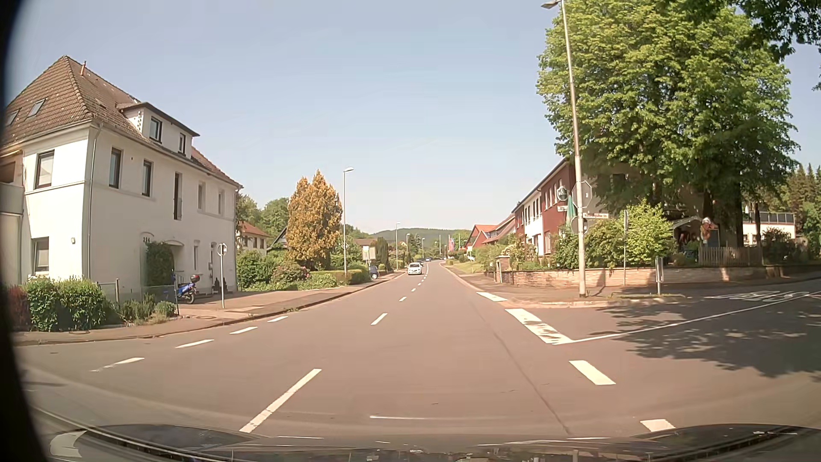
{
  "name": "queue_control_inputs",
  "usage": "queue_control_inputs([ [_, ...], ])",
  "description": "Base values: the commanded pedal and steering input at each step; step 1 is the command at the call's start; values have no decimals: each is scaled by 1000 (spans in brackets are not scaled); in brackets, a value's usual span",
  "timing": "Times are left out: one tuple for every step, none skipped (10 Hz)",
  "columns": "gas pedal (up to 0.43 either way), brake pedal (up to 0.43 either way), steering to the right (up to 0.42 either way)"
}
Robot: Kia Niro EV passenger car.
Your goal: Follow the waypoints while adhering to traffic rules and regulations
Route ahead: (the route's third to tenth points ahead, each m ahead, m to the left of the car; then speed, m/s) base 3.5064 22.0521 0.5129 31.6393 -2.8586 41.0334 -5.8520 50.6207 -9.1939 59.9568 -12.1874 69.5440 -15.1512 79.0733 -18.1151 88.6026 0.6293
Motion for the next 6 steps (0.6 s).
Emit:
queue_control_inputs([
  [0, 152, -58],
  [0, 152, -58],
  [0, 159, -58],
  [0, 152, -58],
  [0, 171, -58],
  [0, 183, -57],
])
